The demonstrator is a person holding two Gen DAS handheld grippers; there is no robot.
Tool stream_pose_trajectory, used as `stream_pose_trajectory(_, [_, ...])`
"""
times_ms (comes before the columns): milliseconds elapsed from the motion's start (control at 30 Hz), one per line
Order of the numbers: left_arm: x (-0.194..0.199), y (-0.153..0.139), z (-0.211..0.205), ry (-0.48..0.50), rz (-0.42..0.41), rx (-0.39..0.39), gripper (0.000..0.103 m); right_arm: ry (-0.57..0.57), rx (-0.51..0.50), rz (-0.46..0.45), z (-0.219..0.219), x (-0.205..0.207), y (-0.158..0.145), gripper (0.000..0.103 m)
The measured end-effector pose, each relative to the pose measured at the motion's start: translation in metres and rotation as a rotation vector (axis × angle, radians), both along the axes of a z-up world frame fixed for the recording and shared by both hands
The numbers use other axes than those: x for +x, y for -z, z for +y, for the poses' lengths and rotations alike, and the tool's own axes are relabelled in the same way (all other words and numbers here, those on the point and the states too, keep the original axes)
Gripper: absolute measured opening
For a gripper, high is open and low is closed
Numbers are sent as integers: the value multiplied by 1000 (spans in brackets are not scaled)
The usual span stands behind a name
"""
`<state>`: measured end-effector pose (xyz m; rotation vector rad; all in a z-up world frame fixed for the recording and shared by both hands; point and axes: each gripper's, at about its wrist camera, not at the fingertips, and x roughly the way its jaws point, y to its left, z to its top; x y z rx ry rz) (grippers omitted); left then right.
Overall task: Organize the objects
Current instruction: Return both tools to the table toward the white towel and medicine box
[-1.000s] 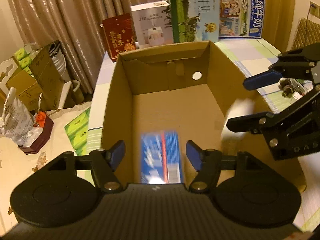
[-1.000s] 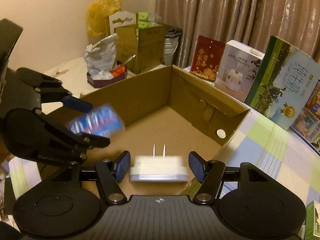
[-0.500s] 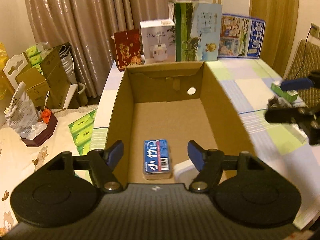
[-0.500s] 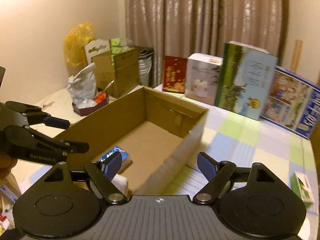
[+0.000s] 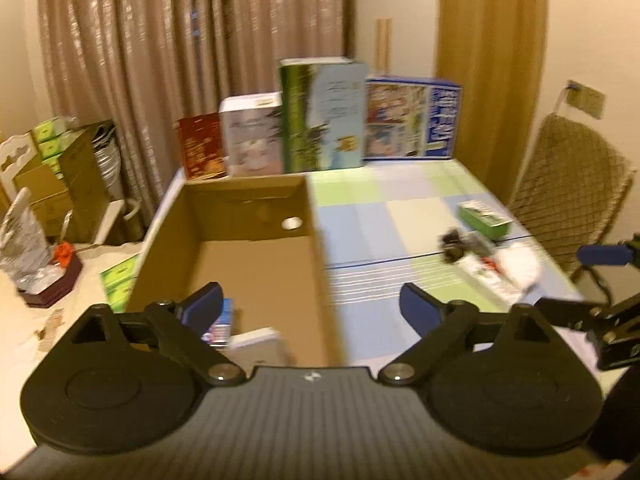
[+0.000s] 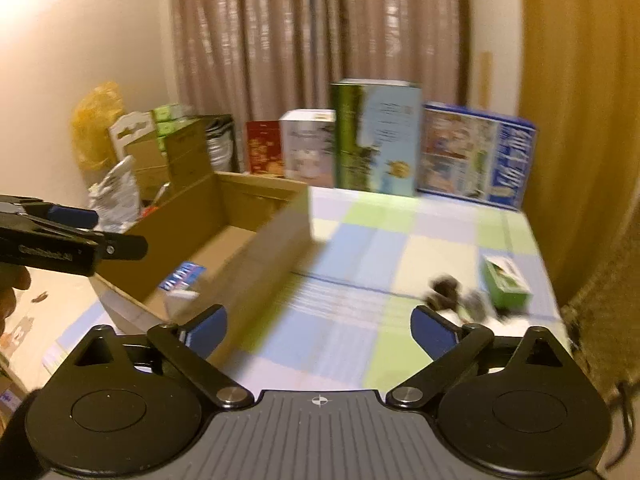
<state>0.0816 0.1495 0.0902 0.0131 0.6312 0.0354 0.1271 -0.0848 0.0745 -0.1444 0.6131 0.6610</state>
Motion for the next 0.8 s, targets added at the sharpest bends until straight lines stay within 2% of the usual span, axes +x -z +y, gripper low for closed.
stream_pose_trajectory(133, [-1, -4, -38, 47, -22, -22, 102, 87, 0, 6, -42, -4, 0, 100])
stream_pose_trajectory(433, [26, 16, -104, 106, 21, -44, 102, 269, 9, 15, -118, 9, -4, 101])
stream_pose_trajectory(667, [57, 42, -134, 109, 76, -35, 102, 310, -20, 27, -153, 40, 2, 101])
stream_pose_trajectory(800, [77, 58, -144, 101, 97, -40, 102, 301, -42, 46, -162, 62, 16, 101])
